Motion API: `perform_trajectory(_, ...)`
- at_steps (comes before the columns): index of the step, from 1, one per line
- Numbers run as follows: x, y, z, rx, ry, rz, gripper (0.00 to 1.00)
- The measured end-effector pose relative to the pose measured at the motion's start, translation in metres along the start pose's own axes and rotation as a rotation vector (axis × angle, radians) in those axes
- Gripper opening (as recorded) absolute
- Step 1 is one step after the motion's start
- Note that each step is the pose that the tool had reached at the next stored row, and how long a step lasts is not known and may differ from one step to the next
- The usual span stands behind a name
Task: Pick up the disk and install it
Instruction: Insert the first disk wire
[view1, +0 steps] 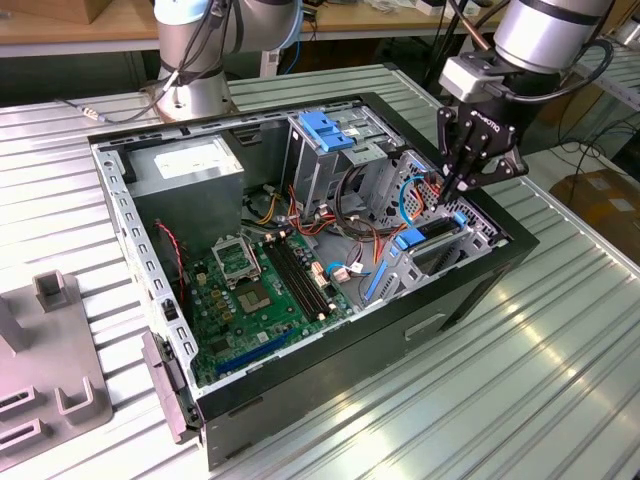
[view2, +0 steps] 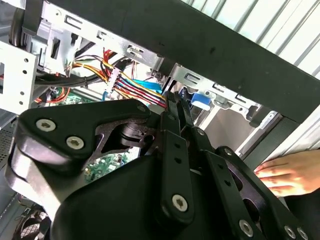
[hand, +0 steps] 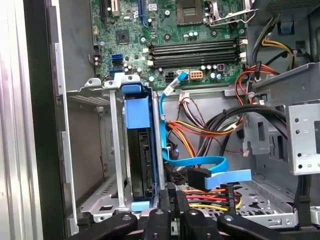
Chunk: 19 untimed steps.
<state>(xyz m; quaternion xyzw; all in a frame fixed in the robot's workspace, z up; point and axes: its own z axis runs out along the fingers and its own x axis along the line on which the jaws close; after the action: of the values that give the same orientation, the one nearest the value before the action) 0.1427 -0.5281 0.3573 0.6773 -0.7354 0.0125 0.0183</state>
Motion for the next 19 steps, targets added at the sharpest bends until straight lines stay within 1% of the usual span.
perform_trajectory(2, 0.001, 0.0033, 0.0002, 0.0018, 0.0, -0.002, 0.16)
perform_trajectory(4, 0.0042, 0.0064, 0.0004, 0.0027, 0.0001, -0.003, 0.16)
perform_trajectory(7, 0.0098, 0.0081, 0.0019, 0.0039, -0.0002, -0.014, 0.16)
perform_trajectory(10, 0.012, 0.0096, 0.003, 0.0101, -0.0005, -0.02, 0.16)
perform_trajectory(12, 0.0146, 0.0126, 0.0037, 0.014, -0.0007, -0.025, 0.16)
perform_trajectory(14, 0.0162, 0.0148, 0.0043, 0.0147, -0.001, -0.028, 0.16)
perform_trajectory(17, 0.0185, 0.0153, 0.0049, 0.0163, -0.0008, -0.032, 0.16)
perform_trajectory(19, 0.0187, 0.0154, 0.0055, 0.0165, -0.0008, -0.033, 0.16)
